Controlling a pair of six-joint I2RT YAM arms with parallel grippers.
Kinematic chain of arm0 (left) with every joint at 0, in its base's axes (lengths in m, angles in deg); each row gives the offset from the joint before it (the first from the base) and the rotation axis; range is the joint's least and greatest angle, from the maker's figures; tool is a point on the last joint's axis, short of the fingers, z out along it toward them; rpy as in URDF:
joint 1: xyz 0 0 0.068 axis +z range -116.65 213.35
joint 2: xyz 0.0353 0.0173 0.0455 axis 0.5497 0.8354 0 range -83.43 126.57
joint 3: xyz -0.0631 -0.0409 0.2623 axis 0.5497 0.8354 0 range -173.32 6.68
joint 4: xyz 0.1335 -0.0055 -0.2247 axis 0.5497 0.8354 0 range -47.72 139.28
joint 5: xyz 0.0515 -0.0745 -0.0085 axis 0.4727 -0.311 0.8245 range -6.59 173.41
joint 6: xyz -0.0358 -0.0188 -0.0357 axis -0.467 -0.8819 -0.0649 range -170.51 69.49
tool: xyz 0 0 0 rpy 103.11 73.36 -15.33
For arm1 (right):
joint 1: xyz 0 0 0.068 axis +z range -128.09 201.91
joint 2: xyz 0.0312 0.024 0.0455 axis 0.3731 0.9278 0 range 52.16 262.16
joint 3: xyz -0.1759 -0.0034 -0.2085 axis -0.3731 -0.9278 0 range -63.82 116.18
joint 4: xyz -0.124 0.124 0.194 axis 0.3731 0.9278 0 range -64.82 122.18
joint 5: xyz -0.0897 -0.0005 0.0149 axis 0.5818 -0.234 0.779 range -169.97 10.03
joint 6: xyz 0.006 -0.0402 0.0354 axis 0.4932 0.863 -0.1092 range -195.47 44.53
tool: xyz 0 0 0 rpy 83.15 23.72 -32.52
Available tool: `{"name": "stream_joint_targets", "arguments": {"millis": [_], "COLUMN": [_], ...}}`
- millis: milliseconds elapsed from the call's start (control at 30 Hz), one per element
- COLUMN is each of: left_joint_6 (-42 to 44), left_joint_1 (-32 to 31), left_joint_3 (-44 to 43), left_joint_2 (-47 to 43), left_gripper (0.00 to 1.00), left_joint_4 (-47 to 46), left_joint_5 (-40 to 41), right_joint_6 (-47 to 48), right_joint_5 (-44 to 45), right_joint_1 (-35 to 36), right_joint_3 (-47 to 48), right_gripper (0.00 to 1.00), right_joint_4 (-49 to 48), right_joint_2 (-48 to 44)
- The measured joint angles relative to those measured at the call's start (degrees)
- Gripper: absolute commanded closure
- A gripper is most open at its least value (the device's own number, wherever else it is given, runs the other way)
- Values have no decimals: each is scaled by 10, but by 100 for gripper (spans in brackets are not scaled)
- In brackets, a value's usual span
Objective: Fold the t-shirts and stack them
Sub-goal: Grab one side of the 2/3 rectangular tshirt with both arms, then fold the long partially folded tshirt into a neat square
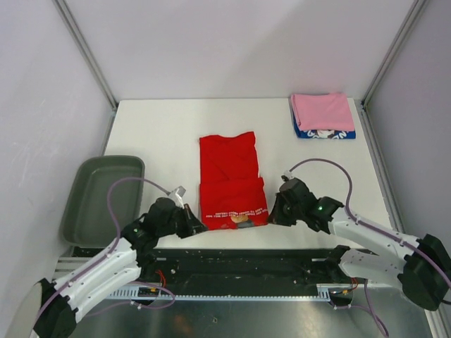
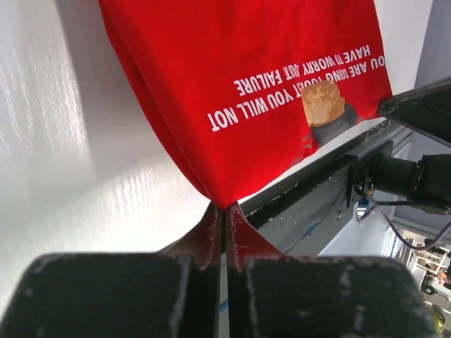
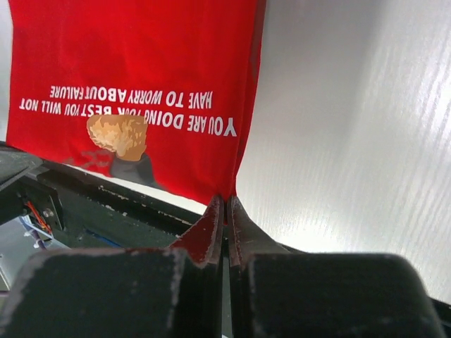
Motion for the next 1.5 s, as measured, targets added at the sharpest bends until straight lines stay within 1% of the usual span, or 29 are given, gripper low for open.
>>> {"name": "stream_joint_targets", "arguments": {"millis": [67,167,333,467,567,667,900,1033,1167,1200,1233,1267,1333,1367,1433,1467,1500], "left_joint_6": [-7,-13,-13,-12,-7,1,27,50,76,93,94,97,105,111,115,117,118], "left_joint_1": [-3,-5,-5,-5,-3,13,92,140,182,208,210,216,227,231,243,250,256], "left_joint_3": [4,4,-3,-40,-81,-130,-221,-301,-409,-503,-508,-531,-589,-649,-716,-763,-784], "left_joint_2": [-31,-52,-42,-22,-3,31,110,196,322,434,440,475,542,608,688,746,780], "left_gripper": [100,100,100,100,100,100,100,100,100,100,100,100,100,100,100,100,100], "left_joint_4": [16,29,46,62,68,71,75,74,64,44,40,35,35,32,18,6,0], "left_joint_5": [0,2,4,11,19,21,14,8,0,-3,-3,-4,-7,-11,-11,-12,-12], "right_joint_6": [-9,-16,-23,-21,-8,10,57,88,117,133,133,138,147,151,155,157,157], "right_joint_5": [7,13,15,21,28,30,26,13,-5,-13,-13,-18,-26,-32,-41,-48,-54], "right_joint_1": [3,5,5,3,-12,-34,-89,-134,-174,-195,-196,-203,-216,-221,-230,-237,-241], "right_joint_3": [-2,-2,-2,13,52,102,204,278,381,455,456,477,565,620,706,756,785], "right_gripper": [100,100,100,100,100,100,100,100,100,100,100,100,100,100,100,100,100], "right_joint_4": [11,19,24,41,59,66,66,55,29,-8,-10,-5,-4,-17,-40,-49,-54], "right_joint_2": [-19,-34,-35,-35,-26,-2,68,137,235,316,317,345,425,478,568,622,657]}}
